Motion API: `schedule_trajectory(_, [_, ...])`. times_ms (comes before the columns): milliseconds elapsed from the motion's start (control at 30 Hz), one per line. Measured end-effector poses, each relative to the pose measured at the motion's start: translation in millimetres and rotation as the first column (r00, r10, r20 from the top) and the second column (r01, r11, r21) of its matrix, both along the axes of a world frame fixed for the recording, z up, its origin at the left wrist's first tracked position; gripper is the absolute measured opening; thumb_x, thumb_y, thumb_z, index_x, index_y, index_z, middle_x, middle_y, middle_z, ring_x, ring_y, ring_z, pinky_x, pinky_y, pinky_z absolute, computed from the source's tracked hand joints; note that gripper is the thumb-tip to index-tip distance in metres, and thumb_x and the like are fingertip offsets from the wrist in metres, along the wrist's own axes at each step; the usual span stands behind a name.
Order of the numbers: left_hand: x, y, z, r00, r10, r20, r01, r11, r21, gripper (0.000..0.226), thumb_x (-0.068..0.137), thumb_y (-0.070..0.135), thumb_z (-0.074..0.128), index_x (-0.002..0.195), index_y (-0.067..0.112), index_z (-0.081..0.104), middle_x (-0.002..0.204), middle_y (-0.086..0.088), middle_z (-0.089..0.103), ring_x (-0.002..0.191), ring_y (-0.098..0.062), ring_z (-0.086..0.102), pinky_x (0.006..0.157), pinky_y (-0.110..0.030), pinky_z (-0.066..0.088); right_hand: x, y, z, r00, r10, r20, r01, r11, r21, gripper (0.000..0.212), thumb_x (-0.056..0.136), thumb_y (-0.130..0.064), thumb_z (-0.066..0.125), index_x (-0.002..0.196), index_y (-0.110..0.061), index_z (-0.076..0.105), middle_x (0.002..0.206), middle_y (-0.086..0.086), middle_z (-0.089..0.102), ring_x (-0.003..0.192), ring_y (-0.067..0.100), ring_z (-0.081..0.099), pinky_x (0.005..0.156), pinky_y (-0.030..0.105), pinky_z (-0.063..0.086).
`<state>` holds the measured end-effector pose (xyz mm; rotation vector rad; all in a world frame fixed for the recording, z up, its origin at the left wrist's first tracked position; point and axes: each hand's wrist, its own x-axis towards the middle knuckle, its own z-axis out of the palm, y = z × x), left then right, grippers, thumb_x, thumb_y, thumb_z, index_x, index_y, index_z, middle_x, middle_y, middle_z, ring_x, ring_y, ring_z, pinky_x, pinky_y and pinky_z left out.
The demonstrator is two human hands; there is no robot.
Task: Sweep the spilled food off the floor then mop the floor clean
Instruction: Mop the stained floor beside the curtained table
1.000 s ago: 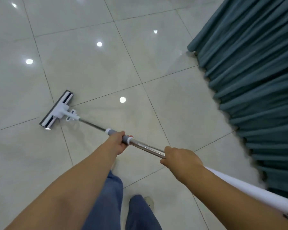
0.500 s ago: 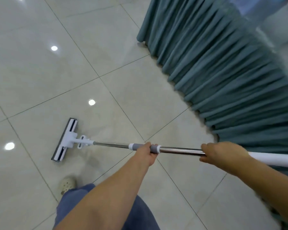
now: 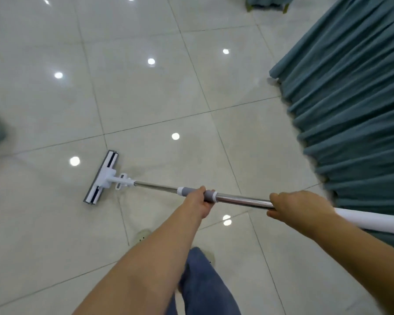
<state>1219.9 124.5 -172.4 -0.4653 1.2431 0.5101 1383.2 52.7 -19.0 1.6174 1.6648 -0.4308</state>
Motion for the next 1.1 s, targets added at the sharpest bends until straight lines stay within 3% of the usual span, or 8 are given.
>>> schedule_trajectory(133, [-97.5, 51.7, -17.5, 0.994, 0.084, -0.075, -0.082, 0.996, 0.028, 0.040, 0.097, 0.009, 0.048, 0.136, 0.002, 0.039, 0.137, -0.016, 0.051, 0.122, -0.026, 0.054, 0.092, -0.042, 0.046, -89.6, 64.8, -23.6, 0.992, 0.077, -0.105, -0.075, 0.997, 0.017, 0.032, 0.098, -0.045, 0.037, 0.115, -0.021, 0.049, 0.083, -0.004, 0.050, 0.072, 0.016, 0.048, 0.064, 0.027, 0.039])
schedule_trajectory(300, [-215.1, 97.6, -34.9, 0.971, 0.188, -0.149, -0.176, 0.980, 0.089, 0.043, 0.099, 0.011, 0.045, 0.139, 0.002, 0.035, 0.139, -0.015, 0.049, 0.125, -0.025, 0.052, 0.095, -0.040, 0.045, -200.5, 128.3, -50.9, 0.957, 0.186, -0.223, -0.183, 0.983, 0.030, 0.032, 0.099, -0.041, 0.039, 0.115, -0.016, 0.050, 0.071, -0.005, 0.040, 0.072, 0.017, 0.046, 0.057, 0.025, 0.032])
schedule_trajectory(467, [-298.9, 110.8, -39.9, 0.932, 0.199, -0.302, -0.166, 0.977, 0.131, 0.042, 0.101, 0.014, 0.041, 0.140, 0.001, 0.033, 0.125, -0.015, 0.053, 0.080, -0.024, 0.058, 0.097, -0.039, 0.043, -287.4, 147.8, -72.7, 0.933, 0.184, -0.310, -0.187, 0.982, 0.020, 0.031, 0.098, -0.038, 0.043, 0.115, -0.014, 0.053, 0.094, 0.004, 0.062, 0.076, 0.021, 0.052, 0.065, 0.029, 0.035])
schedule_trajectory(567, [-316.1, 102.7, -42.5, 0.924, 0.172, -0.340, -0.137, 0.983, 0.124, 0.042, 0.101, 0.014, 0.041, 0.140, 0.000, 0.033, 0.136, -0.015, 0.050, 0.113, -0.027, 0.057, 0.100, -0.039, 0.043, -307.9, 137.3, -83.2, 0.929, 0.169, -0.330, -0.181, 0.983, -0.006, 0.027, 0.098, -0.030, 0.047, 0.116, -0.012, 0.054, 0.104, 0.006, 0.066, 0.073, 0.020, 0.050, 0.058, 0.028, 0.034])
schedule_trajectory(667, [-301.0, 91.4, -38.3, 0.919, 0.136, -0.370, -0.097, 0.988, 0.121, 0.042, 0.102, 0.015, 0.039, 0.140, 0.000, 0.033, 0.141, -0.016, 0.047, 0.127, -0.025, 0.050, 0.101, -0.039, 0.042, -295.5, 122.8, -83.2, 0.936, 0.120, -0.331, -0.140, 0.989, -0.038, 0.022, 0.099, -0.023, 0.046, 0.116, -0.010, 0.052, 0.106, 0.007, 0.066, 0.072, 0.021, 0.046, 0.049, 0.026, 0.028])
schedule_trajectory(833, [-229.3, 66.8, -35.1, 0.910, 0.062, -0.409, -0.014, 0.993, 0.118, 0.041, 0.102, 0.012, 0.038, 0.140, 0.000, 0.031, 0.140, -0.018, 0.047, 0.075, -0.021, 0.055, 0.093, -0.038, 0.044, -222.5, 95.7, -81.1, 0.941, 0.133, -0.312, -0.151, 0.988, -0.033, 0.021, 0.097, -0.019, 0.047, 0.117, -0.010, 0.049, 0.103, 0.006, 0.065, 0.069, 0.020, 0.046, 0.045, 0.026, 0.022])
schedule_trajectory(967, [-138.6, 32.1, -35.7, 0.929, 0.066, -0.364, -0.028, 0.994, 0.108, 0.042, 0.101, 0.007, 0.039, 0.141, 0.003, 0.027, 0.138, -0.021, 0.046, 0.113, -0.028, 0.059, 0.088, -0.039, 0.047, -124.7, 63.7, -73.2, 0.946, 0.117, -0.301, -0.131, 0.991, -0.024, 0.024, 0.098, -0.023, 0.045, 0.119, -0.011, 0.049, 0.077, 0.001, 0.050, 0.051, 0.011, 0.029, 0.045, 0.025, 0.020])
schedule_trajectory(1100, [-24.7, -11.0, -37.5, 0.956, 0.020, -0.293, 0.005, 0.996, 0.087, 0.039, 0.098, 0.001, 0.041, 0.136, 0.004, 0.030, 0.126, -0.021, 0.049, 0.072, -0.026, 0.057, 0.050, -0.040, 0.057, -2.5, 16.7, -56.4, 0.959, 0.109, -0.260, -0.122, 0.992, -0.033, 0.027, 0.099, -0.030, 0.042, 0.119, -0.012, 0.049, 0.064, -0.004, 0.032, 0.053, 0.012, 0.034, 0.050, 0.024, 0.027])
